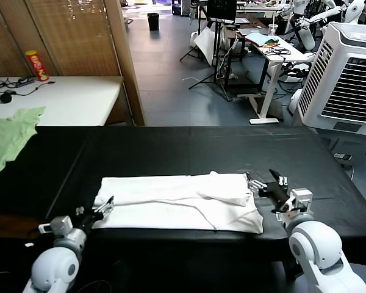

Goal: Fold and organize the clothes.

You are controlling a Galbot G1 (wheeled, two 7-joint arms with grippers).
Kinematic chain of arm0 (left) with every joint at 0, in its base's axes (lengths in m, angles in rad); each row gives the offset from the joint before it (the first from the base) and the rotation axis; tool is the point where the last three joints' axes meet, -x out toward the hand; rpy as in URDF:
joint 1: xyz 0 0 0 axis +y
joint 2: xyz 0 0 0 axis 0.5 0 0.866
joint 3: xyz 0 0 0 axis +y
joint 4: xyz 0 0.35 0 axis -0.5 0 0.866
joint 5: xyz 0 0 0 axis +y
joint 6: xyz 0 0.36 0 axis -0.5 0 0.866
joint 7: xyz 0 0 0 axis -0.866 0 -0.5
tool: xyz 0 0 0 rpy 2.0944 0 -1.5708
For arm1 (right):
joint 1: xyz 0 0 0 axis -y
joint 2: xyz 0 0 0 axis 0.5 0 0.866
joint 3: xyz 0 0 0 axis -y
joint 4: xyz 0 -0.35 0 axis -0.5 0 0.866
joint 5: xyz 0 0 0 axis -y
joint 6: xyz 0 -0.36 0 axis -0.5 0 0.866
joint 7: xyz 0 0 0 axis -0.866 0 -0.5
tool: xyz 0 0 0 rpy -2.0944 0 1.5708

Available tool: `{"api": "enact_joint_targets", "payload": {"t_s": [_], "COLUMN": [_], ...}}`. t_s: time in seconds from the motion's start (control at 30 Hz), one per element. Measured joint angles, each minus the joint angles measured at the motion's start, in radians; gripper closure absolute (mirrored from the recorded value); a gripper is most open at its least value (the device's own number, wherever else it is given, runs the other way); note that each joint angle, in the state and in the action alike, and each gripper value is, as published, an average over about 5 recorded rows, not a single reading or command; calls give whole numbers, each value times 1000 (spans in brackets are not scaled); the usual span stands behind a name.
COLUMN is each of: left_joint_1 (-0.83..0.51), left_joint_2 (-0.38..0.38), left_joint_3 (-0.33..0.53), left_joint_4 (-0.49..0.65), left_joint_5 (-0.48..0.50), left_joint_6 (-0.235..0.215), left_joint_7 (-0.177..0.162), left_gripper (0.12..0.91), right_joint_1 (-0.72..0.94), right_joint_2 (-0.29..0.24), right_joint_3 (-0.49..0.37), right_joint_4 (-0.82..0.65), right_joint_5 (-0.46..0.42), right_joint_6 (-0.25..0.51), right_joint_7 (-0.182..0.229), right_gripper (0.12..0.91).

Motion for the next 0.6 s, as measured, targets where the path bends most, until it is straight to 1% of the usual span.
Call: {"api": "enact_joint_targets", "payload": {"t_s": [0.07, 0.1, 0.2, 0.23, 0.3, 0.33, 0.43, 0.47, 0.53, 0.6], "left_joint_1": [1, 1, 3, 4, 4, 4, 2, 0, -3, -5], "left_joint_2": [-4, -5, -12, -15, -20, -21, -22, -21, -14, -4], "left_joint_3": [2, 3, 9, 12, 18, 21, 26, 27, 25, 18], "left_joint_4": [9, 12, 16, 16, 16, 16, 15, 15, 20, 30], "left_joint_5": [6, 9, 19, 23, 36, 44, 79, 94, 133, 186], "left_joint_6": [-3, -5, -7, -6, -6, -5, -4, -4, -10, -24], "left_joint_7": [1, 1, 1, 1, 2, 2, 4, 6, 12, 19], "left_gripper": [268, 302, 447, 514, 613, 680, 828, 860, 881, 873], "right_joint_1": [-4, -6, -12, -14, -16, -17, -21, -23, -26, -30], "right_joint_2": [0, 0, 1, 2, 3, 4, 6, 7, 8, 10], "right_joint_3": [4, 6, 12, 14, 18, 19, 22, 24, 27, 31], "right_joint_4": [7, 10, 18, 21, 26, 28, 34, 36, 40, 44], "right_joint_5": [0, -1, -4, -5, -6, -7, -9, -10, -11, -12], "right_joint_6": [1, 2, 5, 5, 6, 6, 6, 6, 6, 7], "right_joint_7": [-1, -2, -3, -3, -4, -4, -4, -4, -4, -4], "right_gripper": [227, 227, 227, 227, 227, 227, 227, 227, 227, 227]}}
